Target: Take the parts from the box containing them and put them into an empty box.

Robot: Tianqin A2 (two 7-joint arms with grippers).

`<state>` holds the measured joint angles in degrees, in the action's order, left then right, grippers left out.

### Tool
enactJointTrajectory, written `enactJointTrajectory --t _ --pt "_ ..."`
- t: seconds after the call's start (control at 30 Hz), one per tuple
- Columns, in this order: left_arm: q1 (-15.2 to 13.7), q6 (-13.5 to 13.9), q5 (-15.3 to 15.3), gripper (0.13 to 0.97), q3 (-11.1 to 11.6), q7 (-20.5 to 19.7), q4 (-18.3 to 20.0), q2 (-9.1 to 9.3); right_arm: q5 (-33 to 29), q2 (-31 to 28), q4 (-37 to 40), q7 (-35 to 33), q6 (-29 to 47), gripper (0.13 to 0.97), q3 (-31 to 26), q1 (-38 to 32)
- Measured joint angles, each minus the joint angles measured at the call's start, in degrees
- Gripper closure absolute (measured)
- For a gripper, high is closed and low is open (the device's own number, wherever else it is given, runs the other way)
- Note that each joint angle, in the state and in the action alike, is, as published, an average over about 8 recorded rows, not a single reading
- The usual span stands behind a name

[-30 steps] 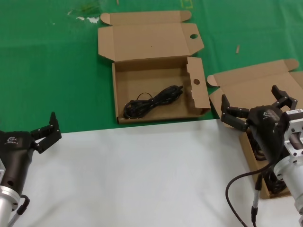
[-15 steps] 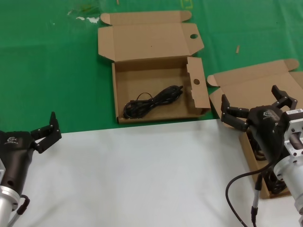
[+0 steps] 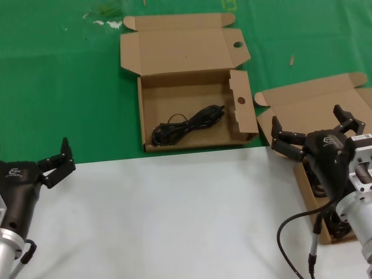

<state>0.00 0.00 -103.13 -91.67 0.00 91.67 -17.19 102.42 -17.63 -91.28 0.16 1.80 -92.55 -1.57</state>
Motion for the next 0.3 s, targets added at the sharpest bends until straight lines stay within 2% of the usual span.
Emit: enactJointTrajectory --t 0.3 --pt "0.0 0.0 0.0 0.132 0.0 0.0 0.0 0.00 0.0 0.0 0.0 0.0 0.0 0.129 0.0 0.0"
